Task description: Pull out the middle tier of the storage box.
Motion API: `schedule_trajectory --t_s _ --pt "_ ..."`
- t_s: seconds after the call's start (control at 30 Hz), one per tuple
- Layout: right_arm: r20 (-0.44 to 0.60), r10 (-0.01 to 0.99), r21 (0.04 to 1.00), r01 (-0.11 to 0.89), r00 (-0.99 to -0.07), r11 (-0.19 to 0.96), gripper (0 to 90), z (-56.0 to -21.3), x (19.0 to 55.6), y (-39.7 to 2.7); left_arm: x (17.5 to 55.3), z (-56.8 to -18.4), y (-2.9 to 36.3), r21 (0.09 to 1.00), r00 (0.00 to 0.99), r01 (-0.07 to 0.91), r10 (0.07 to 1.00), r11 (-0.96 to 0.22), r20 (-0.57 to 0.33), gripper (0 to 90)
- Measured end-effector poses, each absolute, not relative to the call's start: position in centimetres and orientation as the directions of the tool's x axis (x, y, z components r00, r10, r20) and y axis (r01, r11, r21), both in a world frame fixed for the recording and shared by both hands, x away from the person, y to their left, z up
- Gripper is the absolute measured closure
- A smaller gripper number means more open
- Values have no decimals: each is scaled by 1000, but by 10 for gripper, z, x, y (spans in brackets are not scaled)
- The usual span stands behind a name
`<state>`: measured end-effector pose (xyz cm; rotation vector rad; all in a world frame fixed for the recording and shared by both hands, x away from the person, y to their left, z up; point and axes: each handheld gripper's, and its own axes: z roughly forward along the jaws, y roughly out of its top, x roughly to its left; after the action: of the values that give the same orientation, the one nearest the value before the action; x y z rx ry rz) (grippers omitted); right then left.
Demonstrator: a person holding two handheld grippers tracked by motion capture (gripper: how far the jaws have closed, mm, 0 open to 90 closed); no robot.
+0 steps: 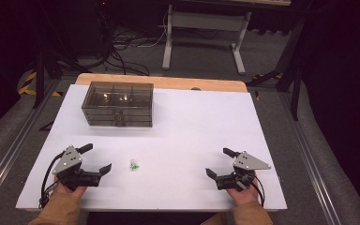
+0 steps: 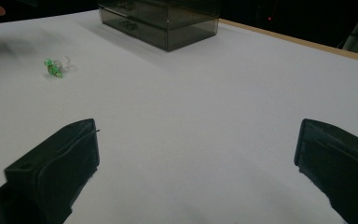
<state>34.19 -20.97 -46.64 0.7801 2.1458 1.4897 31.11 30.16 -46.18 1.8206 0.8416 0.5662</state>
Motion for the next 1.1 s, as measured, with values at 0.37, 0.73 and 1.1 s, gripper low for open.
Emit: schedule_trajectory --t_s 0.37,0.73,1.1 --pt "-16 647 944 203 -762 261 0 -467 342 -209 311 -462 301 922 657 287 754 -260 9 6" --pt "-6 634 946 201 -773 254 0 -467 341 -209 314 -459 303 922 650 303 760 -243 -13 0" --pt "18 622 953 201 -783 226 0 -467 340 -211 318 -454 303 911 668 314 744 -267 -13 1"
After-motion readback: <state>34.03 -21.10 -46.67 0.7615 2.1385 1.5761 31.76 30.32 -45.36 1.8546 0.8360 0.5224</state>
